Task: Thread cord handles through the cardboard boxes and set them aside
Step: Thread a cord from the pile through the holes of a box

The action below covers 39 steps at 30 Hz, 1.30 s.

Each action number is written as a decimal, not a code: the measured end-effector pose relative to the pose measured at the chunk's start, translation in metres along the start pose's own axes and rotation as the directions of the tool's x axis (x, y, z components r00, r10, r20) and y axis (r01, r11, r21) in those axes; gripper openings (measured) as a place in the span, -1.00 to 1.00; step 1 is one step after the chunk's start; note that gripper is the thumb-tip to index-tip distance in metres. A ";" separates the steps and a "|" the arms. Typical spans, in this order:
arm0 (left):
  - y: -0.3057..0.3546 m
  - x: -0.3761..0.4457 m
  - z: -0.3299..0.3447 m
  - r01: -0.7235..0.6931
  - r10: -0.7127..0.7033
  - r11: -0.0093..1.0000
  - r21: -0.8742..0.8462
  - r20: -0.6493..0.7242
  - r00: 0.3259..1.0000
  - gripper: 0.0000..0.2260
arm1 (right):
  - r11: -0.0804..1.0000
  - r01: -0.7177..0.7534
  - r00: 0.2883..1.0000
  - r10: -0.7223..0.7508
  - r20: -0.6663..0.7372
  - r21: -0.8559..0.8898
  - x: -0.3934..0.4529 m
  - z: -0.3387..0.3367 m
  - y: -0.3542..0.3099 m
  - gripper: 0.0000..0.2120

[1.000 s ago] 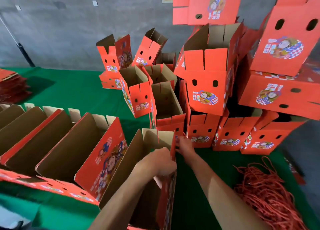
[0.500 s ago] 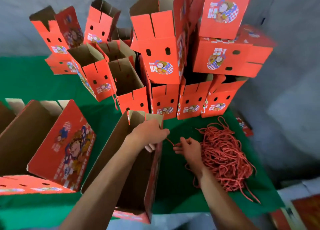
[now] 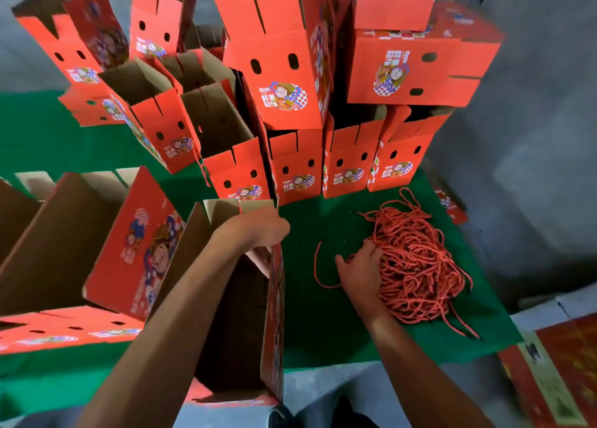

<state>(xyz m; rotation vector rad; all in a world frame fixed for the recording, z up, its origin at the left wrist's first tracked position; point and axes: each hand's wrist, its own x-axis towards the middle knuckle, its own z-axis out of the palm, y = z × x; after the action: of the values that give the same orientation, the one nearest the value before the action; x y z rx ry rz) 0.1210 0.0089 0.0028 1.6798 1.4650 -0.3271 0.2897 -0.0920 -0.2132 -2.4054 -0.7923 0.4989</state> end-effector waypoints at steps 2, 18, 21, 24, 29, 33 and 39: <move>-0.005 -0.002 -0.001 -0.015 0.019 0.998 -0.067 0.067 0.998 -0.73 | 0.980 0.101 0.995 -0.100 0.019 -0.168 0.008 0.003 -0.012 -0.40; -0.048 0.016 -0.007 0.100 -0.026 0.925 -0.367 0.202 0.979 -0.79 | 0.987 0.084 0.935 -0.032 0.353 -0.135 0.055 0.051 -0.054 -0.76; -0.052 0.015 -0.012 0.107 -0.034 0.899 -0.425 0.176 0.984 -0.81 | 0.991 0.118 0.904 -0.083 0.419 -0.057 0.051 0.044 -0.055 -0.73; -0.054 0.013 -0.022 0.083 -0.029 0.888 -0.452 0.124 0.992 -0.88 | 0.961 0.088 0.890 -0.195 0.413 0.263 0.035 0.034 -0.057 -0.94; -0.055 0.014 -0.026 0.092 -0.049 0.874 -0.477 0.102 0.994 -0.86 | 0.734 -0.005 0.817 -0.390 0.426 0.680 -0.013 0.004 -0.064 -0.92; -0.058 0.018 -0.023 0.078 -0.032 0.862 -0.501 0.100 0.994 -0.81 | 0.694 -0.006 0.778 -0.449 0.439 0.720 -0.051 -0.010 -0.069 -0.94; -0.054 0.014 -0.019 0.056 -0.026 0.860 -0.507 0.067 0.997 -0.78 | 0.718 0.044 0.754 -0.479 0.449 0.694 -0.066 -0.019 -0.078 -0.81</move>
<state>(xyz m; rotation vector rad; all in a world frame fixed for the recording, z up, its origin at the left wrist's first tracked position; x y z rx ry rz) 0.0702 0.0290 -0.0187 1.2006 1.3935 0.0000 0.2162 -0.0883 -0.1397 -1.4178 -1.0110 1.2312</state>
